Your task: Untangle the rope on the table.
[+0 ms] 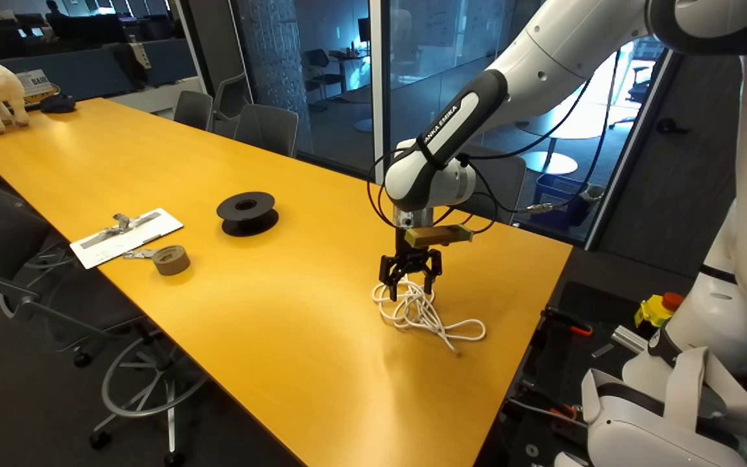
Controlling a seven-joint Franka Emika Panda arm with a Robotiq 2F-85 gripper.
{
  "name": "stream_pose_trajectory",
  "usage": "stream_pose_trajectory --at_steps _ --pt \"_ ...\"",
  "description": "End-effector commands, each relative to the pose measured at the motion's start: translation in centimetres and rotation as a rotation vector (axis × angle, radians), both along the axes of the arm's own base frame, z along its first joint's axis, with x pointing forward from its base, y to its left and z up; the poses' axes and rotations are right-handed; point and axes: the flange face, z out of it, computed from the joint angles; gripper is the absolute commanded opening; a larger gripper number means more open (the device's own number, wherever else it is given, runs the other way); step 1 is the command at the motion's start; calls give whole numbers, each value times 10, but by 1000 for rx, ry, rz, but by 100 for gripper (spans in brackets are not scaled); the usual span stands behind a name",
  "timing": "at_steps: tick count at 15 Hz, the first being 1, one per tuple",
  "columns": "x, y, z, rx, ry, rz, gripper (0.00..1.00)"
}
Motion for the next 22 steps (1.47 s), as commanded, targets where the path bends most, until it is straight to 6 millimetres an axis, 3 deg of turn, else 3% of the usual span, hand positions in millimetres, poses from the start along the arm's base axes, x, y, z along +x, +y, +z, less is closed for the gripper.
stream_pose_trajectory --at_steps 1,10,22 --pt "10 -10 -16 -8 2 -66 100" --pt "21 -34 -36 -87 -47 -208 100" --pt "14 -34 -40 -137 19 -171 100"
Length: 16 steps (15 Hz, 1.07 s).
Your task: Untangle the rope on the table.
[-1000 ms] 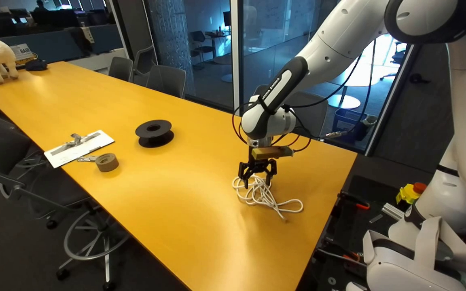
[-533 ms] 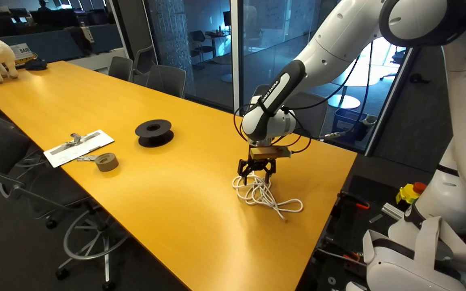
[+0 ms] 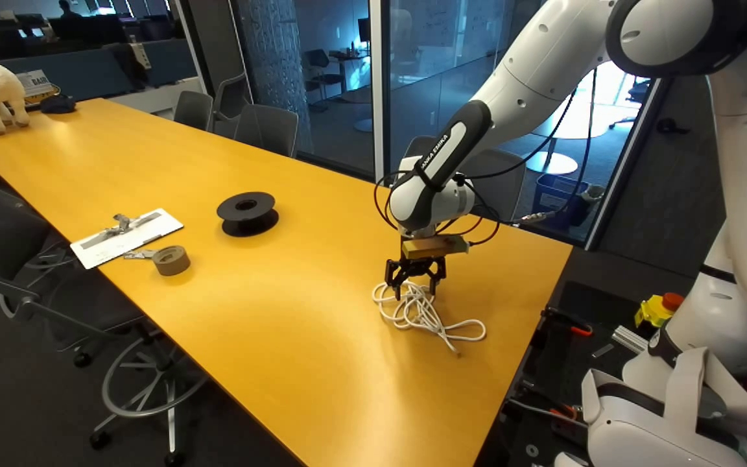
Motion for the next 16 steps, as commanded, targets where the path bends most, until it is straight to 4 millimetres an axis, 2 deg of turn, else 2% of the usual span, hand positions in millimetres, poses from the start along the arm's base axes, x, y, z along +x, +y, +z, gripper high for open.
stream_pose_trajectory --at_steps 1,2,3,4,10,13,16 --pt "4 1 3 -12 14 -2 100" --pt "4 1 3 -9 12 -8 100" --pt "4 0 3 -7 15 0 75" --pt "3 0 2 -4 21 9 74" --pt "2 0 2 21 46 34 27" --pt "6 -11 12 26 30 24 4" --pt "21 -27 27 -5 -4 -3 0"
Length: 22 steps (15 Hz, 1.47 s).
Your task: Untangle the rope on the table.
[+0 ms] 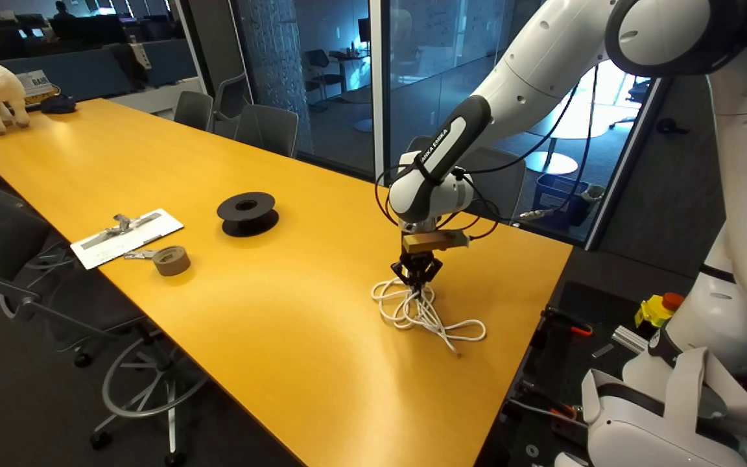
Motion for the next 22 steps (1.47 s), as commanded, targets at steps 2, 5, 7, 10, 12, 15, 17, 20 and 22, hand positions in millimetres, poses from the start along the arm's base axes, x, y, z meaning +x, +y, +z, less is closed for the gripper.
stream_pose_trajectory --at_steps 2,5,7,10,12,15,17,20,22 --pt "32 -29 32 -28 -46 -7 2" --pt "60 -43 55 -48 -86 4 2" --pt "85 -50 84 -61 -127 16 2" --pt "128 -47 136 -66 -192 51 2" --pt "153 -38 172 -75 -241 73 2" --pt "184 -23 221 -81 -322 107 2" --pt "200 -11 244 -80 -361 125 2" --pt "214 2 282 -85 -391 134 2" --pt "217 5 319 -112 -410 125 2"
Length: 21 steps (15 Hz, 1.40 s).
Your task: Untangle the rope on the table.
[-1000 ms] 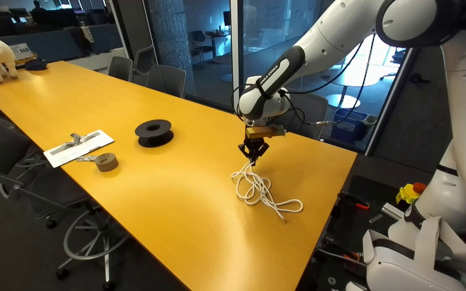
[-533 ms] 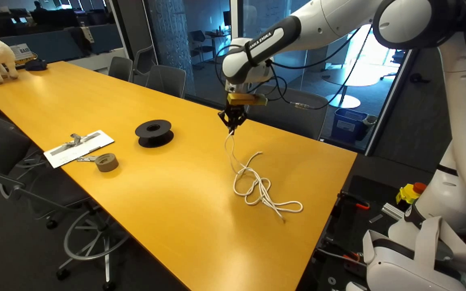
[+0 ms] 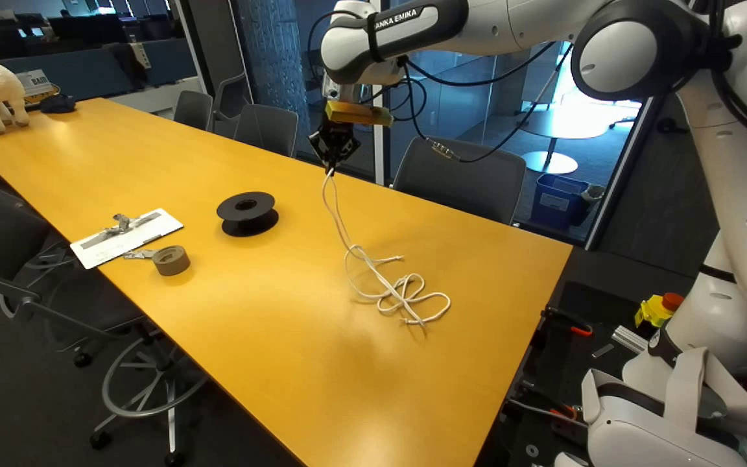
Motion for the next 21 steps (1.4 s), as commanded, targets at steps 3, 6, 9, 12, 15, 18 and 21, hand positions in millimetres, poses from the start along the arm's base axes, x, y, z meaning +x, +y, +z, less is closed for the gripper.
stream_pose_trajectory --at_steps 3,6,9,12,15,18,21 --pt "5 5 117 -68 -77 -74 2" --pt "-12 11 188 -97 -151 -149 2" --pt "-30 18 240 -141 -221 -222 2" --pt "-45 20 270 -182 -244 -287 2" --pt "-53 16 278 -210 -224 -336 2" --pt "-60 11 283 -240 -207 -391 2" --pt "-72 14 287 -307 -169 -456 2"
